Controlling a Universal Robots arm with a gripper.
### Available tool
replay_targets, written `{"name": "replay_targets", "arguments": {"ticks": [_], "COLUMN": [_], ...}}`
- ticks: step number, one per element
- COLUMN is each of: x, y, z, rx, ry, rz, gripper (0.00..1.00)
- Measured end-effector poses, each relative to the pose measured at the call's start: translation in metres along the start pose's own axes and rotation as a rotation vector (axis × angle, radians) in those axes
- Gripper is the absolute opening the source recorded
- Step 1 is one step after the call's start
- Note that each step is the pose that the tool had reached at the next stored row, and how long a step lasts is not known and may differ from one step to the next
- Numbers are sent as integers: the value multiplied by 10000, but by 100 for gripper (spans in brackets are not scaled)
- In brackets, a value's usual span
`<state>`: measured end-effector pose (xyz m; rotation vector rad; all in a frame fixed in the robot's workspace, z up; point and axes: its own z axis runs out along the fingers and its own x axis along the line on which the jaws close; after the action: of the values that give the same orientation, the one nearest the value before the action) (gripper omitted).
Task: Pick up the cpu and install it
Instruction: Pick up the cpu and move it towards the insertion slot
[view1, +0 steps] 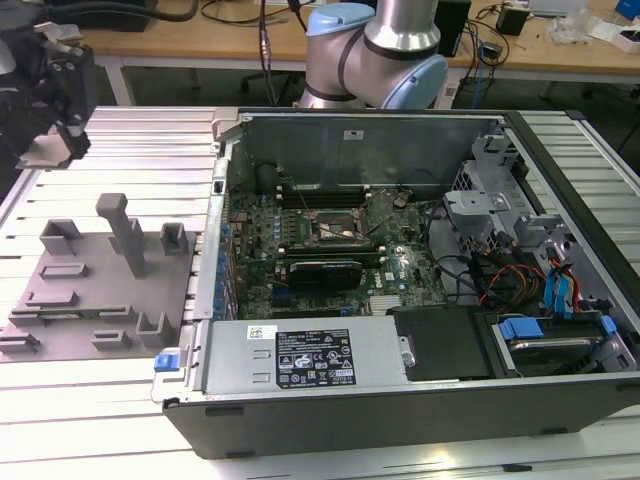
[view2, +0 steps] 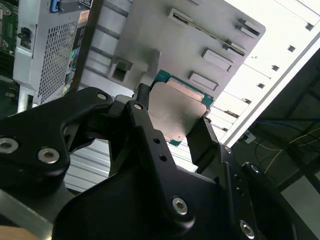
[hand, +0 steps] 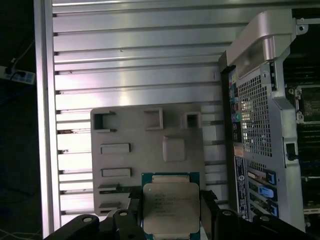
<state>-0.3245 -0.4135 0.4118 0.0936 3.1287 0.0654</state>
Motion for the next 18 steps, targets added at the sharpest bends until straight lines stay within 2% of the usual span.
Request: {"name": "replay_targets", "arguments": {"ticks": [4,6,8,12,13,15,16,18], "x": [-131,-254,-322,-578,-665,-746,-833,-915], "y": [6,11,14,23,25,28,30,32], "z": [1,2,3,6,8,8,9,10], "rx": [0,1,1,2,1,2,2,2], "ry": [1,4,6,14,17,21,24,27], "rz": [-1,0,1,1,-1,1,1,1], "gripper": [55,55,55,55,55,55,55,55]}}
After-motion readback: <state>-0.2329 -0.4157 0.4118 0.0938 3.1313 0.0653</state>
